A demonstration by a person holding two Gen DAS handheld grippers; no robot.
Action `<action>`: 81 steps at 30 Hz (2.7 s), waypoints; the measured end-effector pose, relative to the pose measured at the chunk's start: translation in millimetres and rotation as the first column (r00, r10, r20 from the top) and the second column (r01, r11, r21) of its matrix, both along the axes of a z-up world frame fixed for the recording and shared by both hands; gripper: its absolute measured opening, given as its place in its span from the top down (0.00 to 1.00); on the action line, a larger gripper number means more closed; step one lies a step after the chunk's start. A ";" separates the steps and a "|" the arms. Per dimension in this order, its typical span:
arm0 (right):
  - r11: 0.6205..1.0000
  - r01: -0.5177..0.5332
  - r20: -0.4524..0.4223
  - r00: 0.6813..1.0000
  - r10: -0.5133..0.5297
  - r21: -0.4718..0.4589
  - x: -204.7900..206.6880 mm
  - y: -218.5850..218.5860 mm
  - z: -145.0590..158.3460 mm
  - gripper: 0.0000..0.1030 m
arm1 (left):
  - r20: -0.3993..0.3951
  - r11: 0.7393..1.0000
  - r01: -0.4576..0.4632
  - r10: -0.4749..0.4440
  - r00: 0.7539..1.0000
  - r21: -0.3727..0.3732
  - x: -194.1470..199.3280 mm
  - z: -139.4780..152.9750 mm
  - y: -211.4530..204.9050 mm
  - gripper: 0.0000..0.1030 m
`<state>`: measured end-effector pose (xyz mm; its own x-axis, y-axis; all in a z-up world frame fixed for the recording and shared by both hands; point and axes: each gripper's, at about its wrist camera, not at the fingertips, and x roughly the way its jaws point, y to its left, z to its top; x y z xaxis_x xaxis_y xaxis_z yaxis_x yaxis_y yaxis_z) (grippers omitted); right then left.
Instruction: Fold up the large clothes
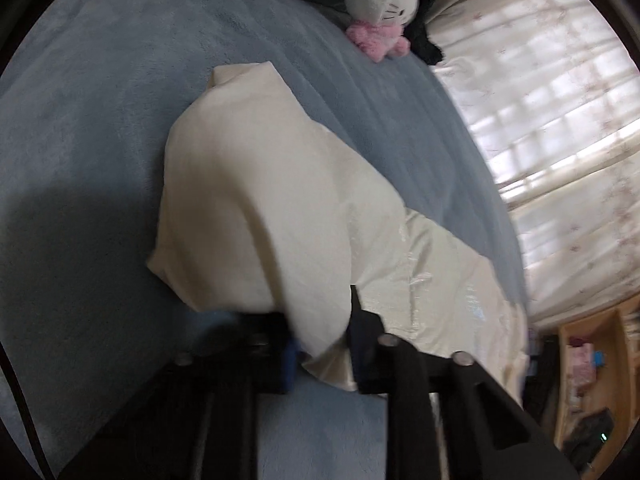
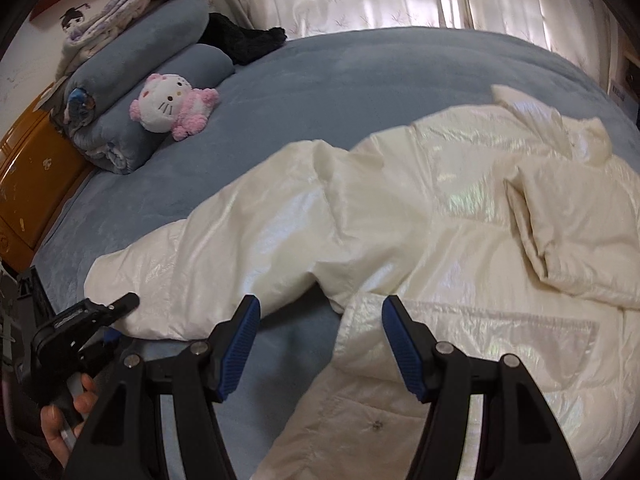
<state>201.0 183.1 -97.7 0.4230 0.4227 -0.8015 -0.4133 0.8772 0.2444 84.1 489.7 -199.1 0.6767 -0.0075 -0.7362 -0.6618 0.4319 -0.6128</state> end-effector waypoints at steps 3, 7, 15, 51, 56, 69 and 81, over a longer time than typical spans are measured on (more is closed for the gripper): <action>1.000 0.014 -0.004 1.000 -0.014 0.009 1.7 -8.1 1.0 0.38 | -0.048 0.994 0.000 0.005 0.999 0.112 9.8 24.4 -6.1 0.93; 0.998 0.035 -0.007 0.999 -0.035 0.049 2.7 -25.1 11.1 0.38 | -0.020 0.956 0.022 -0.017 1.000 0.291 24.2 81.7 -33.9 0.94; 0.984 0.111 0.025 0.993 -0.115 0.141 -5.4 -93.4 47.8 0.38 | 0.133 0.836 0.122 -0.226 0.965 0.535 52.6 213.1 -135.1 0.93; 0.922 0.313 -0.161 0.946 -0.281 0.229 12.3 -341.8 72.8 0.28 | -0.333 0.659 0.619 -0.521 0.786 0.427 105.9 146.9 -333.5 0.47; 0.937 0.294 -0.186 0.947 -0.260 0.189 53.9 -344.6 78.0 0.28 | -0.306 0.680 0.597 -0.513 0.802 0.425 120.0 147.8 -290.3 0.35; 0.937 0.296 -0.353 0.910 -0.218 0.185 127.6 -331.1 -23.7 0.28 | -0.259 0.824 0.540 -0.491 0.832 0.174 189.8 59.1 -188.6 0.34; 0.959 0.108 -0.067 0.993 -0.094 0.262 103.6 -297.5 47.6 0.88 | -0.258 0.799 0.555 -0.499 0.827 0.233 212.0 52.3 -205.3 0.34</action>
